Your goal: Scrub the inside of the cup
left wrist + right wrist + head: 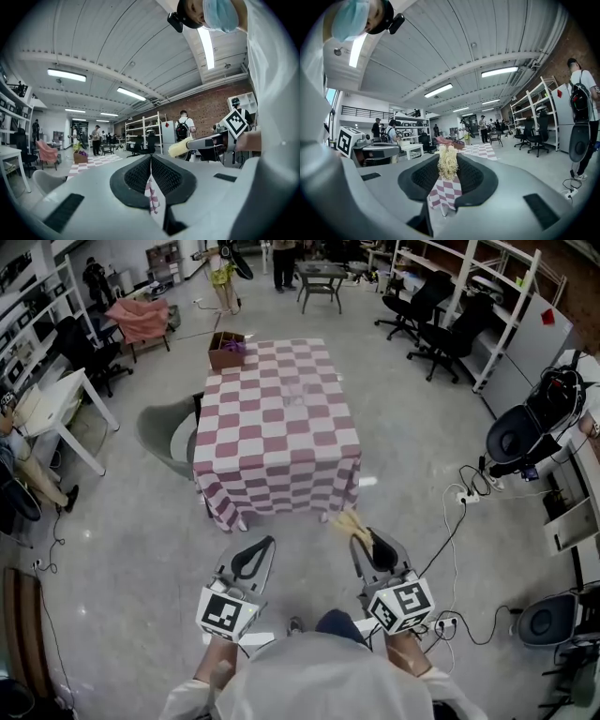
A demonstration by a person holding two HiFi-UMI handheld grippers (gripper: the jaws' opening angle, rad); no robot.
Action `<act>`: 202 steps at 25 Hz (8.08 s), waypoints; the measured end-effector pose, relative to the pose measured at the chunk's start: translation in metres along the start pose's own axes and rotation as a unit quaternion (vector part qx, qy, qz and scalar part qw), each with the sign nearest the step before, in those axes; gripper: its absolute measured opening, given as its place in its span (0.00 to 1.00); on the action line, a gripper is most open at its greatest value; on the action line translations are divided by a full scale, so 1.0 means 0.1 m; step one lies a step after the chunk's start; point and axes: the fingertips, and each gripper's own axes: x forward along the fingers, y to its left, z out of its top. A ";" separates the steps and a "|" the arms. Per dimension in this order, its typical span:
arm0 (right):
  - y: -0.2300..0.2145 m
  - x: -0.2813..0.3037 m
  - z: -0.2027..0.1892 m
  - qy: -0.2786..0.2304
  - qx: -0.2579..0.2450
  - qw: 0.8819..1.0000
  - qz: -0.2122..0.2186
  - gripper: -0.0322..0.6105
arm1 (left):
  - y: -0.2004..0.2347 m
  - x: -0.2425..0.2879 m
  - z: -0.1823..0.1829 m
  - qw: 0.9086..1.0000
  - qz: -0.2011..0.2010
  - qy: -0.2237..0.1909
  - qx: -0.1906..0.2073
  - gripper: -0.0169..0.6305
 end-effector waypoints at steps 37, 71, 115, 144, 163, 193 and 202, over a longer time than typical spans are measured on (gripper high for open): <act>-1.63 1.58 0.13 0.021 0.019 0.996 0.087 0.23 | 0.73 1.91 -0.08 0.996 0.082 0.024 -0.011 0.08; -1.99 3.40 0.36 0.028 0.024 0.998 0.049 0.23 | 2.43 3.20 -0.12 0.999 0.020 0.006 -0.029 0.08; -2.51 4.80 0.52 0.034 0.027 0.997 0.069 0.23 | 3.42 4.24 -0.35 1.000 0.005 0.015 -0.021 0.08; -2.76 4.90 0.36 0.059 0.033 0.995 0.072 0.23 | 3.45 4.73 -1.05 0.999 0.004 0.049 -0.006 0.08; -2.81 4.82 0.23 0.080 0.035 0.994 0.069 0.23 | 3.31 5.02 -1.89 0.994 -0.020 0.105 -0.038 0.61; -3.13 4.73 0.05 0.102 0.043 0.993 0.043 0.23 | 3.39 5.61 -2.30 0.988 -0.023 0.150 -0.039 0.61; -3.21 4.69 0.04 0.107 0.045 0.993 0.035 0.23 | 3.35 5.67 -2.38 0.981 -0.048 0.177 -0.063 0.61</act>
